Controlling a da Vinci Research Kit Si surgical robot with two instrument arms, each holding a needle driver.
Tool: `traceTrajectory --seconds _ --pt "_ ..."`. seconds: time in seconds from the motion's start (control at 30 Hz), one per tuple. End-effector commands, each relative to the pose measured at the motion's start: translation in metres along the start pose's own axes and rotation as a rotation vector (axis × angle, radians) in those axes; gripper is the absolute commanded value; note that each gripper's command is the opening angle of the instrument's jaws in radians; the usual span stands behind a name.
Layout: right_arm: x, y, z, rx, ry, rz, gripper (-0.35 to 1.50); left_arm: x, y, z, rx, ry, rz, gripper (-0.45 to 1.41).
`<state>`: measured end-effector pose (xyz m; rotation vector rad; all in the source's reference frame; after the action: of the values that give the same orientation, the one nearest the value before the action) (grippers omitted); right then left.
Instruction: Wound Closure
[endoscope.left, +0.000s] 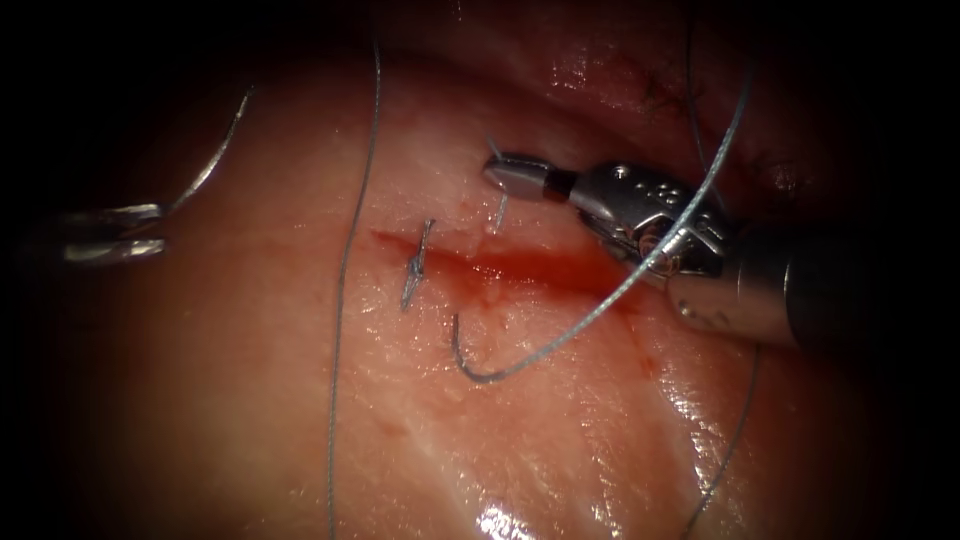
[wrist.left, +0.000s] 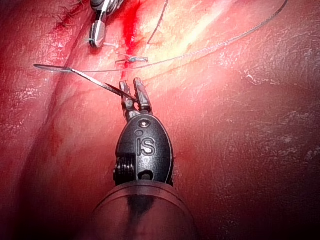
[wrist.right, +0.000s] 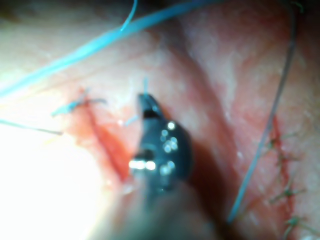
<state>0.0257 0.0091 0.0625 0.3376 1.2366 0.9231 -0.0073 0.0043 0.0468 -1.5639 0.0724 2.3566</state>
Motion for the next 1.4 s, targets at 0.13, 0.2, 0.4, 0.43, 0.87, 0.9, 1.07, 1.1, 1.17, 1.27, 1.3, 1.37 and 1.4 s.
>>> traceTrajectory --seconds 0.13,0.2,0.4,0.43,0.87,0.9,1.07,1.1,1.17,1.27,1.3,1.37,1.4 --pt "0.0008 0.0002 0.0003 -0.014 0.034 0.010 -0.35 -0.0007 0.0006 0.0005 -0.003 0.001 -0.003 -0.45" --pt "0.0015 0.0001 0.0000 -0.020 0.047 0.022 -0.35 -0.0007 0.0006 0.0005 -0.003 0.001 -0.003 -0.45" --pt "0.0036 -0.0005 -0.0007 -0.028 0.076 0.002 -0.35 -0.0007 0.0006 0.0005 -0.003 0.001 -0.003 -0.45" --pt "0.0039 -0.0006 -0.0008 -0.031 0.081 -0.001 -0.35 -0.0007 0.0006 0.0005 -0.003 0.001 -0.003 -0.45" --pt "0.0073 -0.0020 -0.0017 -0.039 0.100 -0.033 -0.35 -0.0007 0.0005 0.0004 -0.004 0.002 -0.003 -0.45" --pt "0.0075 -0.0020 -0.0017 -0.040 0.099 -0.036 -0.35 -0.0008 0.0005 0.0004 -0.005 0.002 -0.003 -0.45" --pt "0.0079 -0.0022 -0.0016 -0.048 0.105 -0.073 -0.35 -0.0009 0.0004 0.0001 -0.007 0.003 -0.003 -0.45" --pt "0.0079 -0.0022 -0.0015 -0.056 0.111 -0.085 0.05 -0.0009 0.0003 0.0000 -0.008 0.003 -0.002 -0.45" --pt "0.0079 -0.0022 -0.0014 -0.077 0.122 -0.090 0.96 -0.0010 0.0001 -0.0003 -0.009 0.002 -0.002 -0.45" --pt "0.0079 -0.0020 -0.0019 -0.119 0.146 -0.139 1.43 -0.0018 -0.0008 -0.0012 0.039 -0.049 0.000 -0.45" --pt "0.0079 -0.0019 -0.0022 -0.116 0.151 -0.145 1.45 -0.0023 -0.0012 -0.0016 0.050 -0.070 0.003 -0.45" --pt "0.0079 -0.0017 -0.0029 -0.110 0.149 -0.145 1.45 -0.0030 -0.0018 -0.0024 0.067 -0.095 0.006 -0.45" --pt "0.0079 -0.0016 -0.0034 -0.113 0.147 -0.150 1.46 -0.0033 -0.0022 -0.0029 0.075 -0.109 0.009 -0.45"
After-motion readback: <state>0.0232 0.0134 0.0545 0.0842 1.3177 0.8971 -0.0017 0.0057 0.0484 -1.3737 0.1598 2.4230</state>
